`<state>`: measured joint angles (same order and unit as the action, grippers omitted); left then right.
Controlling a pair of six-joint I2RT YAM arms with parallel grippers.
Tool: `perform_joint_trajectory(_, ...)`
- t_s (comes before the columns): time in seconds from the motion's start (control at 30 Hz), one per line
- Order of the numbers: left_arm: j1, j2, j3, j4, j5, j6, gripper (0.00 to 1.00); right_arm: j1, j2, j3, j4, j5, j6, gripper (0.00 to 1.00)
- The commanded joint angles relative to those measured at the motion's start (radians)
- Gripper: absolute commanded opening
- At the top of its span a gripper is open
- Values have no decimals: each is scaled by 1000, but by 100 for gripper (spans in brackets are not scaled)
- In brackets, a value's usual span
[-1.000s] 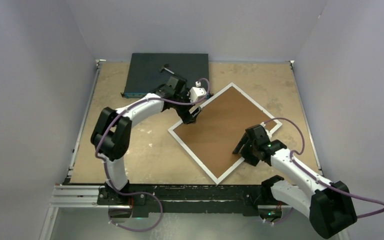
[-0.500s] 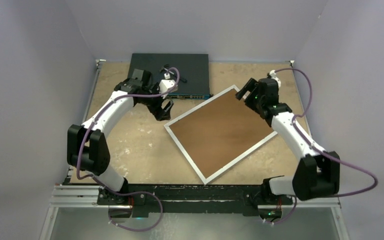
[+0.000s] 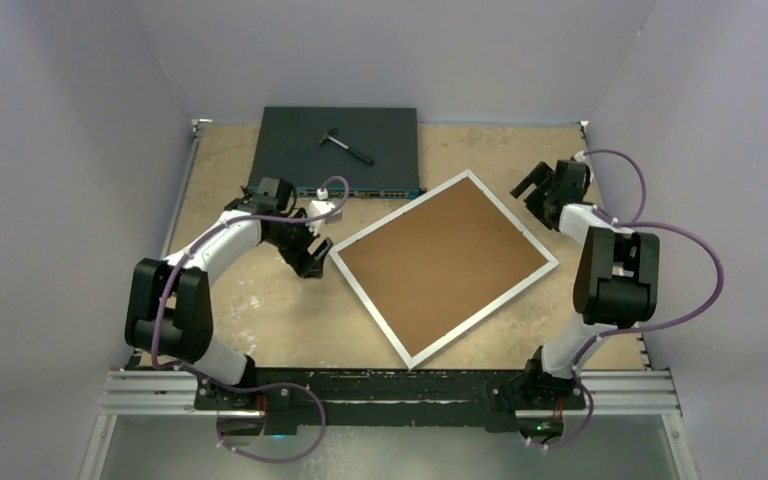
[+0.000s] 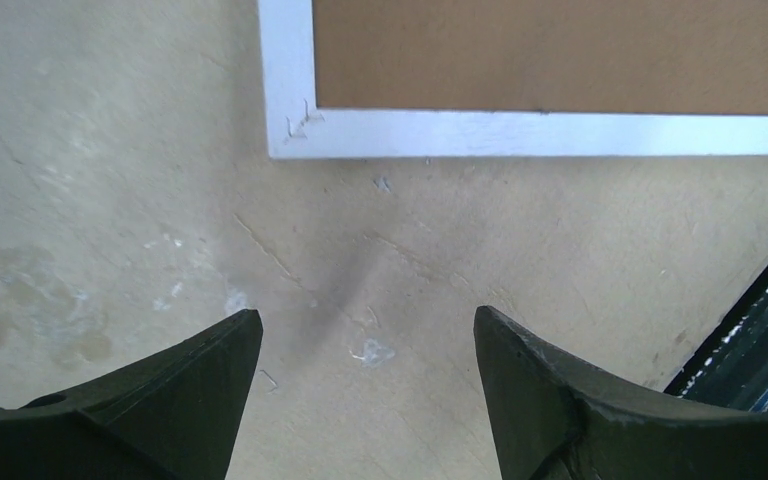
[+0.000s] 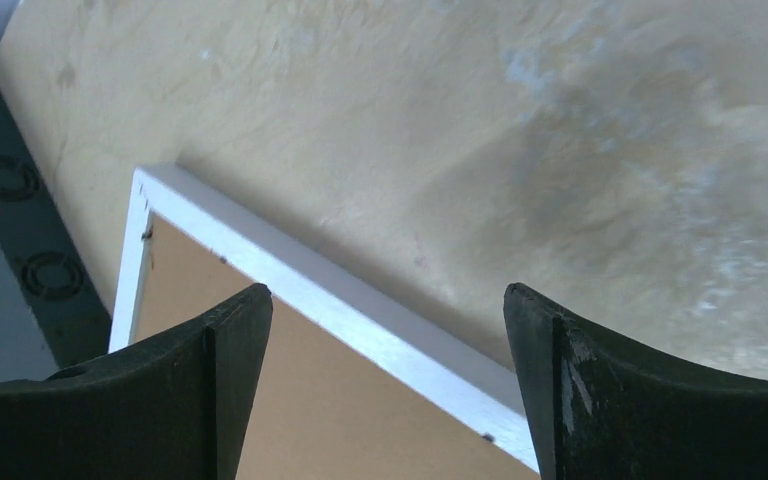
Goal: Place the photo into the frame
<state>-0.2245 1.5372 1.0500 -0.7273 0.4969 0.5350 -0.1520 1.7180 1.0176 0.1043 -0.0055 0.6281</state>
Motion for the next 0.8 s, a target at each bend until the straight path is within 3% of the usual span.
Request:
perform_joint_trajectory(0.0, 2, -42, -108, 152, -52, -25, 76, 10, 21, 2, 72, -161, 16, 88)
perform_joint_trajectory(0.2, 2, -9, -150, 202, -92, -29, 74, 11, 3, -112, 114, -221, 71, 85)
perform_joint_trajectory(0.4, 2, -2, -158, 235, -107, -42, 73, 36, -174, -287, 93, -229, 121, 82)
perform_joint_trajectory(0.77, 56, 11, -148, 208, -115, -48, 69, 267, -467, -584, 39, -194, 280, 81)
